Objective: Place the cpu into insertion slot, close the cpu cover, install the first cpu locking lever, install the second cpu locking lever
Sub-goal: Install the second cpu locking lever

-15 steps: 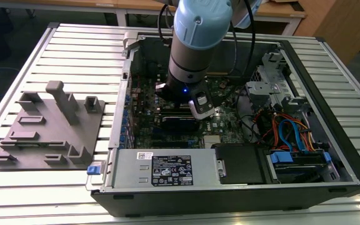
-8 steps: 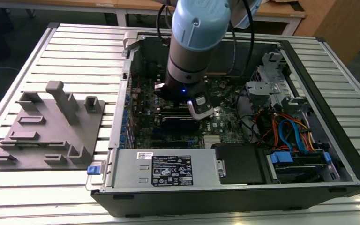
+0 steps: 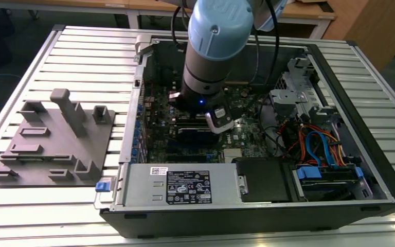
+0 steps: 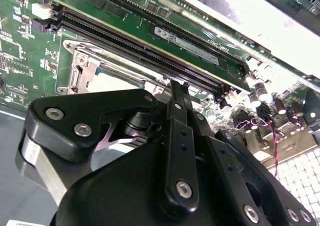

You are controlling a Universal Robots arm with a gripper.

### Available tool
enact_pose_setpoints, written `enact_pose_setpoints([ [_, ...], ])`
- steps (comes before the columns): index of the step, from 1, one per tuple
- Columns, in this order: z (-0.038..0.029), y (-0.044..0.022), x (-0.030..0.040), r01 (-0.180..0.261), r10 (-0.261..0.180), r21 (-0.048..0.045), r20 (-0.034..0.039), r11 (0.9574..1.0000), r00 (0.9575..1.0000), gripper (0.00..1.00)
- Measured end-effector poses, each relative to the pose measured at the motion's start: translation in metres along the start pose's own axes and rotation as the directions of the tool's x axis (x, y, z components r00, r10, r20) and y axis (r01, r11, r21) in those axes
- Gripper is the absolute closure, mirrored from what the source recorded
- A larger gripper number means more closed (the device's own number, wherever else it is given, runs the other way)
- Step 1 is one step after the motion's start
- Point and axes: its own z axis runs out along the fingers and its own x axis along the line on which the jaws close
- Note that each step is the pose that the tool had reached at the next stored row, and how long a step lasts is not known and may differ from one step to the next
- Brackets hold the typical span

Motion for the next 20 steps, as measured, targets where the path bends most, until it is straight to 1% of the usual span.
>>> enact_pose_setpoints([
  [6,0.0023,-0.0008,-0.0001,0.000,0.000,-0.0013,-0.0001,1.0000,1.0000,0.90],
  [20,0.0027,-0.0009,-0.0002,0.000,0.000,-0.0044,-0.0003,1.0000,1.0000,0.90],
])
